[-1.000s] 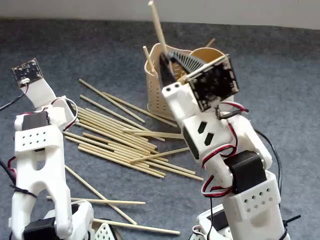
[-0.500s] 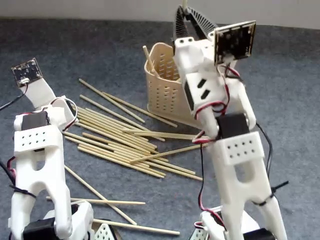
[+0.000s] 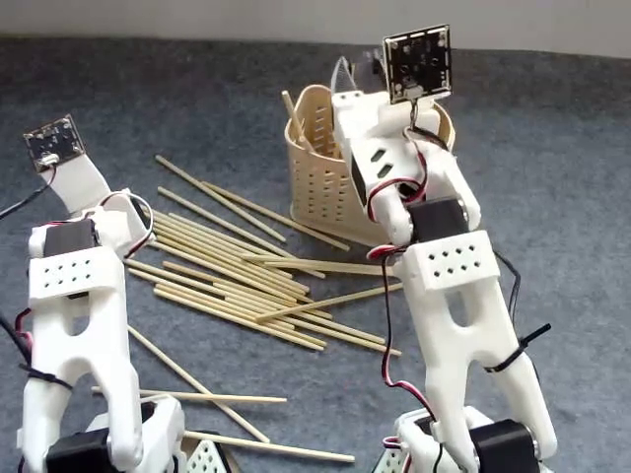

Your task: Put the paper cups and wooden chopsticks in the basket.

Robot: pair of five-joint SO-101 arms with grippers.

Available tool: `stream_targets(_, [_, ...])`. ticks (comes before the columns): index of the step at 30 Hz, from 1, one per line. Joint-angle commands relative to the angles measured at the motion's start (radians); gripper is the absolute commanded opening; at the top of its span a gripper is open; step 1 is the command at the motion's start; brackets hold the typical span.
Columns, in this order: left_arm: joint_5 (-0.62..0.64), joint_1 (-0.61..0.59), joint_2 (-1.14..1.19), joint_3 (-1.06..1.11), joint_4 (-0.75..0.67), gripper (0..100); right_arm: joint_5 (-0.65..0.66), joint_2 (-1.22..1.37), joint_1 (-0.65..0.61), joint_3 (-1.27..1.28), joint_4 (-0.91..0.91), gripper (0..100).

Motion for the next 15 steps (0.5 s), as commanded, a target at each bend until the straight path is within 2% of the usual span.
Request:
stream_targets(1, [0.008, -0.002, -0.028, -0.008, -0.017, 2, -0.012, -0.122, -0.024, -0.111, 0.173, 13.0])
stream_targets(5, [0.008, -0.002, -0.028, -0.008, -0.017, 2, -0.014, -0.268, -0.081, -0.117, 0.36, 12.6])
stream_targets(8, [0.008, -0.002, -0.03, -0.012, -0.017, 2, -0.095, -0.389, -0.105, -0.119, 0.473, 12.6])
stream_targets(11, [0.008, -0.002, -0.031, -0.012, -0.017, 2, -0.157, -0.495, -0.127, -0.117, 0.556, 12.7])
stream_targets(15, [0.006, -0.002, -0.036, -0.013, -0.017, 2, -0.166, -0.581, -0.16, -0.114, 0.653, 12.7])
